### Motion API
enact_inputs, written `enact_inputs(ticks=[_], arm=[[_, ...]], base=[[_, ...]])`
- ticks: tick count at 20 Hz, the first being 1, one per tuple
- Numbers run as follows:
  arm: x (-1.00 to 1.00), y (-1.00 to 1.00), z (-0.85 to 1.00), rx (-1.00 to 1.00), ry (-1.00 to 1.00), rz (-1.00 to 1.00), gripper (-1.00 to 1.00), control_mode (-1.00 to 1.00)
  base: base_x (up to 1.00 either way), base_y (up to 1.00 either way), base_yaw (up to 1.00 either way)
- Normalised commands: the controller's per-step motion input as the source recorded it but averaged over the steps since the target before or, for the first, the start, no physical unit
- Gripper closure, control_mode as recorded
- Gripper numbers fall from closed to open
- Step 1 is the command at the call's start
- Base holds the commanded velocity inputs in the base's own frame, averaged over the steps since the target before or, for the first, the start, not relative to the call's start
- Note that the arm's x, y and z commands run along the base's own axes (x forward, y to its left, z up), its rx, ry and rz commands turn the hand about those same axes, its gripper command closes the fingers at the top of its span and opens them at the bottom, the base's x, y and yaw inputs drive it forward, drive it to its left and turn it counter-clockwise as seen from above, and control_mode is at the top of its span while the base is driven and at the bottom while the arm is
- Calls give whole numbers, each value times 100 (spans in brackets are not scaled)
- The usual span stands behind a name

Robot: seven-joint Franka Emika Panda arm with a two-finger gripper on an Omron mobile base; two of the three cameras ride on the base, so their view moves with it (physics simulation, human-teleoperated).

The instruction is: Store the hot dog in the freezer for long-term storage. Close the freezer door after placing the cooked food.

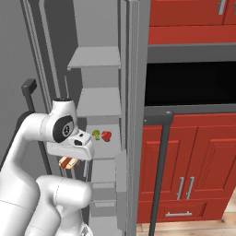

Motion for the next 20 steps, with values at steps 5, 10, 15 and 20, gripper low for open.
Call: enact_inputs(ticks=[5, 10, 15, 20], arm=[[49, 0, 0, 0, -8, 9, 100, -100], [72, 1, 14, -1, -18, 15, 100, -100], [58, 0, 20, 0, -27, 24, 100, -100], [42, -6, 12, 3, -13, 14, 100, -100]], base=[[0, 0, 0], [0, 0, 0], [0, 0, 0], [0, 0, 0]])
